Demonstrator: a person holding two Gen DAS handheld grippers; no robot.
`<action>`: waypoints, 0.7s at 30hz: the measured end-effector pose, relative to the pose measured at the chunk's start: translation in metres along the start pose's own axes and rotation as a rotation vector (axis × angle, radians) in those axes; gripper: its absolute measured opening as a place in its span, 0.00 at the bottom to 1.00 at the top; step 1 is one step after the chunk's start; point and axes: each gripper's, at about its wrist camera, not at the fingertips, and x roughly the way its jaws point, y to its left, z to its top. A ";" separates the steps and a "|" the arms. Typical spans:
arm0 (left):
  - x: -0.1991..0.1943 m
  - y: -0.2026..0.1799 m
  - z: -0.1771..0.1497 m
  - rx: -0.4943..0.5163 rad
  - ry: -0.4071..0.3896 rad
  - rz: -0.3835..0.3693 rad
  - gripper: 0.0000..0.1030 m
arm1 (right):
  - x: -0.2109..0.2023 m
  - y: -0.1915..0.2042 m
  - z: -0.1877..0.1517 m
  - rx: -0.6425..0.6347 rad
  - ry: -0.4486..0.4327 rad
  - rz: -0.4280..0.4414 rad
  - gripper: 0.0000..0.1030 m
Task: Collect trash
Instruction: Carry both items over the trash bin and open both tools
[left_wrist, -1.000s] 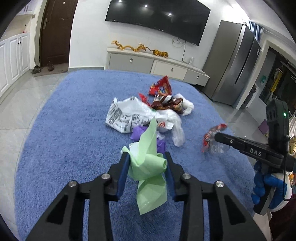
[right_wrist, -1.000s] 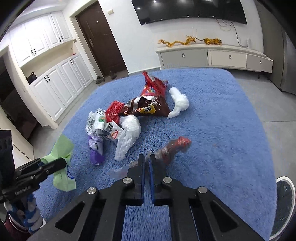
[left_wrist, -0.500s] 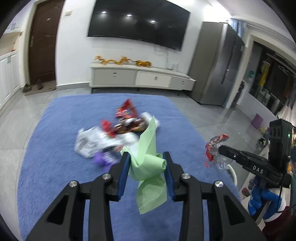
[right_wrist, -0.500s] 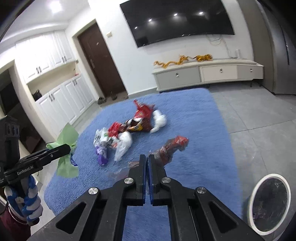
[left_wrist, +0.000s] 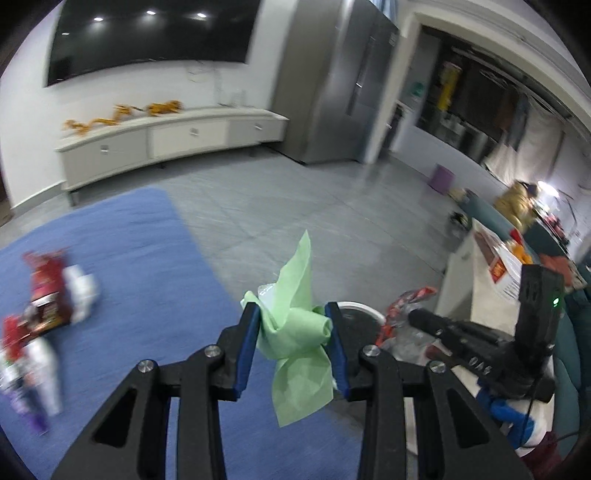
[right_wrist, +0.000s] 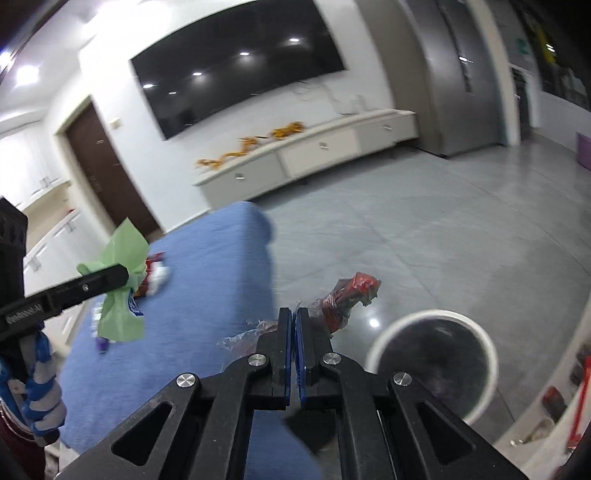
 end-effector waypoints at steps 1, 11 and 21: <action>0.012 -0.009 0.005 0.009 0.012 -0.013 0.33 | 0.003 -0.012 0.000 0.015 0.012 -0.019 0.03; 0.137 -0.084 0.030 0.047 0.143 -0.085 0.37 | 0.037 -0.095 0.002 0.134 0.104 -0.137 0.03; 0.213 -0.104 0.029 0.000 0.246 -0.143 0.57 | 0.064 -0.135 -0.015 0.199 0.187 -0.223 0.21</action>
